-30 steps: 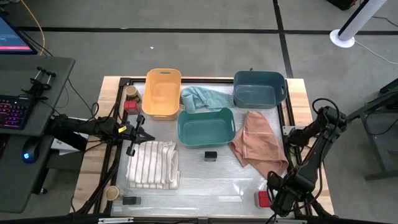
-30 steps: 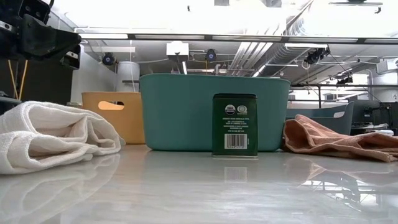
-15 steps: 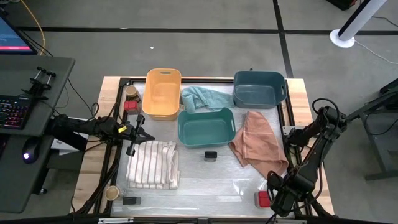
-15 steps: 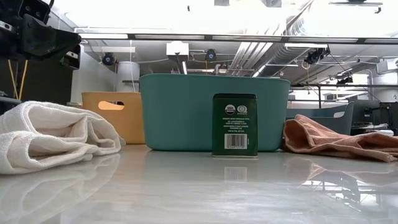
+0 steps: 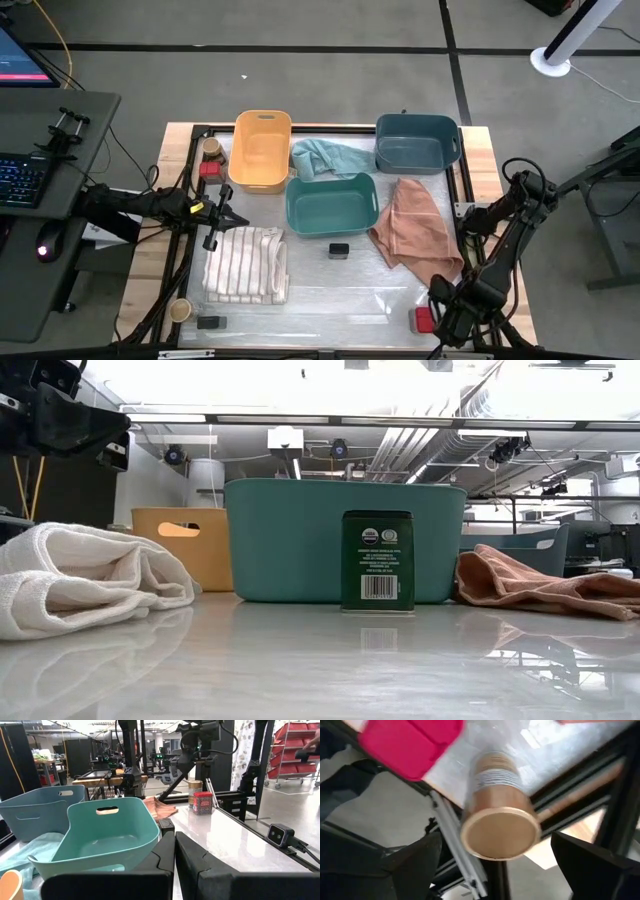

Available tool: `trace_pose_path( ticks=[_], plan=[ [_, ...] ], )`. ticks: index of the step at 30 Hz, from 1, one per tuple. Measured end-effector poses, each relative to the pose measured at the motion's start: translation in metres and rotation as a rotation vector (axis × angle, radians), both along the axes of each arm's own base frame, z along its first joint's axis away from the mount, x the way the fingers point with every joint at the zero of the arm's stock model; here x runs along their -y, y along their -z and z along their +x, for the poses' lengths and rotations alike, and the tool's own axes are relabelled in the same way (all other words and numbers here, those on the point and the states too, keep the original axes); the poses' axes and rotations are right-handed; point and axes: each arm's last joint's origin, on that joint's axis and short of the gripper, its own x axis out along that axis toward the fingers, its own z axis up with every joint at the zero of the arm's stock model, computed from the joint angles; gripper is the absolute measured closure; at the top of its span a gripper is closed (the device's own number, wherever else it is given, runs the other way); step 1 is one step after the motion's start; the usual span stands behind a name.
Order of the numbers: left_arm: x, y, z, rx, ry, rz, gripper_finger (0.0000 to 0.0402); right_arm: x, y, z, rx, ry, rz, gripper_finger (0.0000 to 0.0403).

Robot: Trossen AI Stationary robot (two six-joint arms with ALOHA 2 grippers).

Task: Sort spices by type
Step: Put the bottom right gold seasoning bottle into the blue bin

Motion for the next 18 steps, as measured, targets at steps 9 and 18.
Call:
trace_pose_path(
  ticks=[9, 18],
  plan=[
    [0.000, 0.000, 0.000, 0.000, 0.000, 0.000, 0.0401, -0.002, 0.005, 0.001, -0.035, -0.012, -0.002, 0.0032],
    [0.000, 0.000, 0.000, 0.000, 0.000, 0.000, 0.0401, -0.011, 0.022, 0.005, -0.092, -0.073, -0.008, 0.0032]
  ],
)
